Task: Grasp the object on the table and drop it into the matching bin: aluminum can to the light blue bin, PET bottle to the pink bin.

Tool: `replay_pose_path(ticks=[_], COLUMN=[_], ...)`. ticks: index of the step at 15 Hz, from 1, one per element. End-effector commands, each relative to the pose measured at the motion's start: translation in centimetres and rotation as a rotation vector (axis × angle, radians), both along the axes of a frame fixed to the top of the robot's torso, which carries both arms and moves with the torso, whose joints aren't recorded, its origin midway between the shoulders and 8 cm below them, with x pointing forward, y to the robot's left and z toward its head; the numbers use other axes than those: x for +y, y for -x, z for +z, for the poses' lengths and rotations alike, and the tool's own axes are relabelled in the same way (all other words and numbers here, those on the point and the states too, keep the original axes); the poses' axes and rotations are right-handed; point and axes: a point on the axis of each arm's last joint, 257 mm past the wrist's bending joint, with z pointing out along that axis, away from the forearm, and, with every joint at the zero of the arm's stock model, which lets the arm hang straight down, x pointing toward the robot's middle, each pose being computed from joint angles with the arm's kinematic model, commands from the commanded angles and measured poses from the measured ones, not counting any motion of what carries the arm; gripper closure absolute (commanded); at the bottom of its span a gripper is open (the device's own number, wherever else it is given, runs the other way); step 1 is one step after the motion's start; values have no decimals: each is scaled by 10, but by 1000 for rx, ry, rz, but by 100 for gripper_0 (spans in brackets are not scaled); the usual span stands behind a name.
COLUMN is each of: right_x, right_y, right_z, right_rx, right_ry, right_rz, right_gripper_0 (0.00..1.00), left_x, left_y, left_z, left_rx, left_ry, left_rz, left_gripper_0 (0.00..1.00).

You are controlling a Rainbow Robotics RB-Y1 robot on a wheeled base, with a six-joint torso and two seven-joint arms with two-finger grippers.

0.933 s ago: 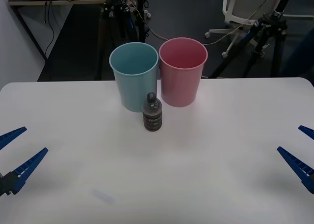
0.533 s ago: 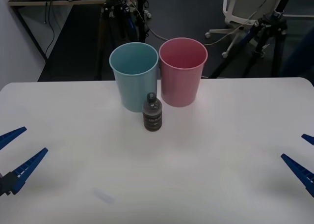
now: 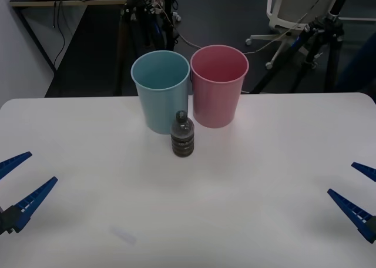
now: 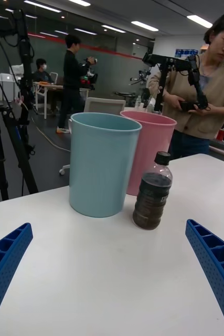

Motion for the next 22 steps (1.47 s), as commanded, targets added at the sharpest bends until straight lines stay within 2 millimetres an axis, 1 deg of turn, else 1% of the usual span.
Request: replay_pose_path(ticks=[1, 6, 7, 8, 12, 18, 22], right_x=[13, 39, 44, 47, 71, 109, 134], right_y=[6, 10, 11, 10, 7, -14, -38], right_z=[-7, -20, -23, -25, -39, -57, -62], right_rx=[8, -1, -23, -46, -35, -25, -10], right_ry=[25, 49, 77, 104, 107, 121, 109], right_rz=[39, 102, 113, 114, 141, 150, 126], right_gripper_0=[0, 0, 0, 0, 0, 0, 0], left_x=[0, 0, 0, 0, 0, 0, 0], left_y=[0, 0, 0, 0, 0, 0, 0], left_z=[0, 0, 0, 0, 0, 0, 0], left_rx=[0, 0, 0, 0, 0, 0, 0], left_ry=[0, 0, 0, 0, 0, 0, 0], left_rz=[0, 0, 0, 0, 0, 0, 0], left_gripper_0=[0, 0, 0, 0, 0, 0, 0])
